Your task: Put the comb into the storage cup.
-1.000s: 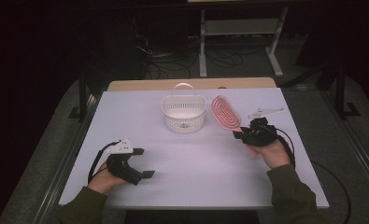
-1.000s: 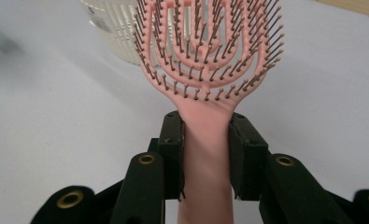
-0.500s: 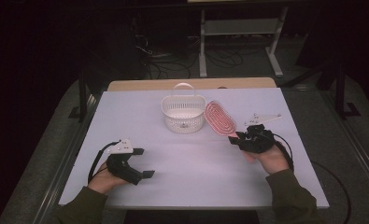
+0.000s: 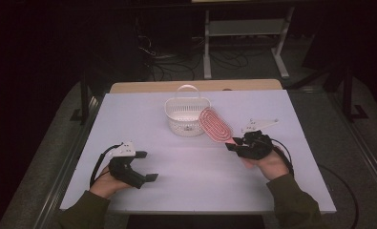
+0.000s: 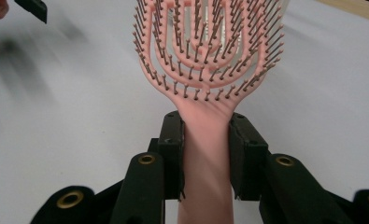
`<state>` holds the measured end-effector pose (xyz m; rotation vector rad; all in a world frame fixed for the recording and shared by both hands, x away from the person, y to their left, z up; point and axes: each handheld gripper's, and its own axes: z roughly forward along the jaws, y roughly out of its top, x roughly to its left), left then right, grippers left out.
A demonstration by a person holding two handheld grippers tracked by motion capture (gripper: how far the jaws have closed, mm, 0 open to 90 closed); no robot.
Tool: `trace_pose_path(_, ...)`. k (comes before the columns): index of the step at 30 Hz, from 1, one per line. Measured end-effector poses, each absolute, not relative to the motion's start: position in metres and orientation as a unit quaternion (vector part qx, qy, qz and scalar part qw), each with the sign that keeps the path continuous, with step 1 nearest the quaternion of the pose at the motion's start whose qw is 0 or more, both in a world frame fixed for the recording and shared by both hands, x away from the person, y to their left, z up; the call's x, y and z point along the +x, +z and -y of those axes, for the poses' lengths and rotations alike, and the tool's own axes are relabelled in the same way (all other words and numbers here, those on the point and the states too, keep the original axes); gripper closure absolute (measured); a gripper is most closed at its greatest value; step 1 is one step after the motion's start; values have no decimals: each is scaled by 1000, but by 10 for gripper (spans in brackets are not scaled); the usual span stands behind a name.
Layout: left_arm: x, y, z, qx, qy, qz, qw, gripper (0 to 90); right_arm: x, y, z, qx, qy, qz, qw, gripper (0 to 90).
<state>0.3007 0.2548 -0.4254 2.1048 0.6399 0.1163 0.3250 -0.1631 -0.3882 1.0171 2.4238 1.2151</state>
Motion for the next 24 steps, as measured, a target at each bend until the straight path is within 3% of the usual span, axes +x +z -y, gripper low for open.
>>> trace_pose_path(24,303,-426,-251,849,43,-263,456,1,322,-395,140,317,431,-838,108,687)
